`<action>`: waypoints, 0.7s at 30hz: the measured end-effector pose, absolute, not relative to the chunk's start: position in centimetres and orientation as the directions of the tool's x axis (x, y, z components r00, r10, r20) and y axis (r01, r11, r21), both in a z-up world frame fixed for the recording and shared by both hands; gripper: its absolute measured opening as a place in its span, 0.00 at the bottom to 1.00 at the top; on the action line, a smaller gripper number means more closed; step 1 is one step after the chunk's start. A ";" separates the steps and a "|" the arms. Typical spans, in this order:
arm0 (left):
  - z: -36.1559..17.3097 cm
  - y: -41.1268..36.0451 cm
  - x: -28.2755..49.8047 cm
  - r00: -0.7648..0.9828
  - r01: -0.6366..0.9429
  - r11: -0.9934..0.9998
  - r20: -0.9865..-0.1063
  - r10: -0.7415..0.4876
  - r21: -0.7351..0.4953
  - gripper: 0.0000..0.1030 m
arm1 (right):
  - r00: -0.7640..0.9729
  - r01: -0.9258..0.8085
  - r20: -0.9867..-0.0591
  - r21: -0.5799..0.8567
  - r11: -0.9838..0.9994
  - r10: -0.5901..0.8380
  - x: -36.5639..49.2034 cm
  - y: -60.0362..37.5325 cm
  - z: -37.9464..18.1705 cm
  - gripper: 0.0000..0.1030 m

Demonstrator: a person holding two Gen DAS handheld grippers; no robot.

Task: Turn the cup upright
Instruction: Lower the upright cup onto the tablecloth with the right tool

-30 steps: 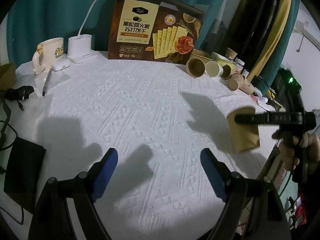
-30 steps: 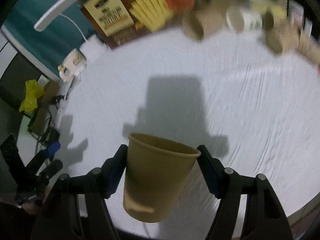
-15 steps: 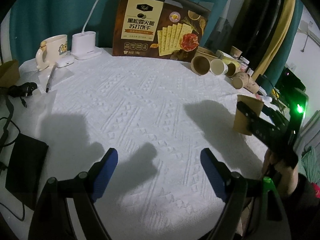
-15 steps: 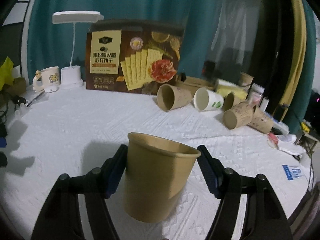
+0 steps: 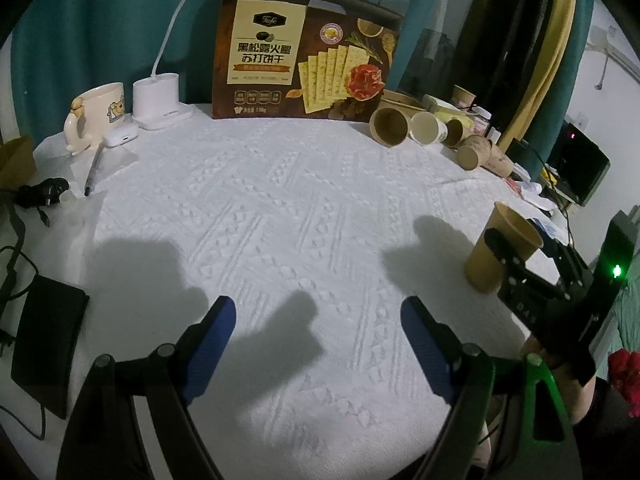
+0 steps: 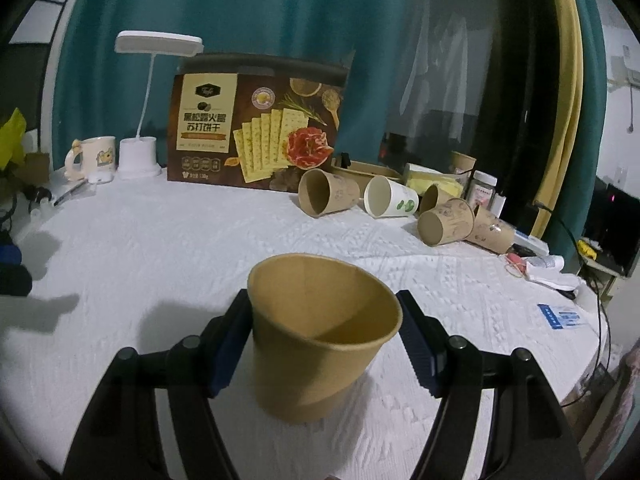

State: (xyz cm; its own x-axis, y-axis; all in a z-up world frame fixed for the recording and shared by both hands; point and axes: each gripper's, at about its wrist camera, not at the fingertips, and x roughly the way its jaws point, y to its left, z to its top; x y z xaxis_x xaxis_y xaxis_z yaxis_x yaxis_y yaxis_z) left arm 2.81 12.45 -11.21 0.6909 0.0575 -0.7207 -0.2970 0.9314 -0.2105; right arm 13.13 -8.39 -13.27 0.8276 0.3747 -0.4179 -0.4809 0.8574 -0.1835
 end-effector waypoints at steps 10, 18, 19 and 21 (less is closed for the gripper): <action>-11.3 11.9 2.1 0.692 -0.285 0.935 -0.720 0.050 -0.209 0.82 | 0.809 -0.482 -0.457 -0.153 0.863 0.370 12.8 -8.8 -13.7 0.67; -11.3 11.2 1.6 0.695 -0.264 0.945 -0.717 0.049 -0.191 0.82 | 0.778 -0.485 -0.506 -0.104 0.868 0.374 12.0 -9.8 -14.1 0.73; -11.3 11.1 1.4 0.695 -0.262 0.947 -0.717 0.050 -0.187 0.82 | 0.772 -0.484 -0.514 -0.096 0.870 0.374 11.8 -10.0 -14.2 0.73; -11.5 10.9 1.2 0.694 -0.257 0.949 -0.718 0.049 -0.183 0.82 | 0.763 -0.481 -0.527 -0.077 0.873 0.374 11.2 -10.6 -14.5 0.73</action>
State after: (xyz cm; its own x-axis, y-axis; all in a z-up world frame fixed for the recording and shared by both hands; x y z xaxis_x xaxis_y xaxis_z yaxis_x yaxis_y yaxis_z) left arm 1.23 10.93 -11.47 0.6941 0.0492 -0.7182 -0.2568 0.9490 -0.1831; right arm 11.23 -10.56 -14.48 0.7630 0.3740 -0.5272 -0.4810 0.8734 -0.0765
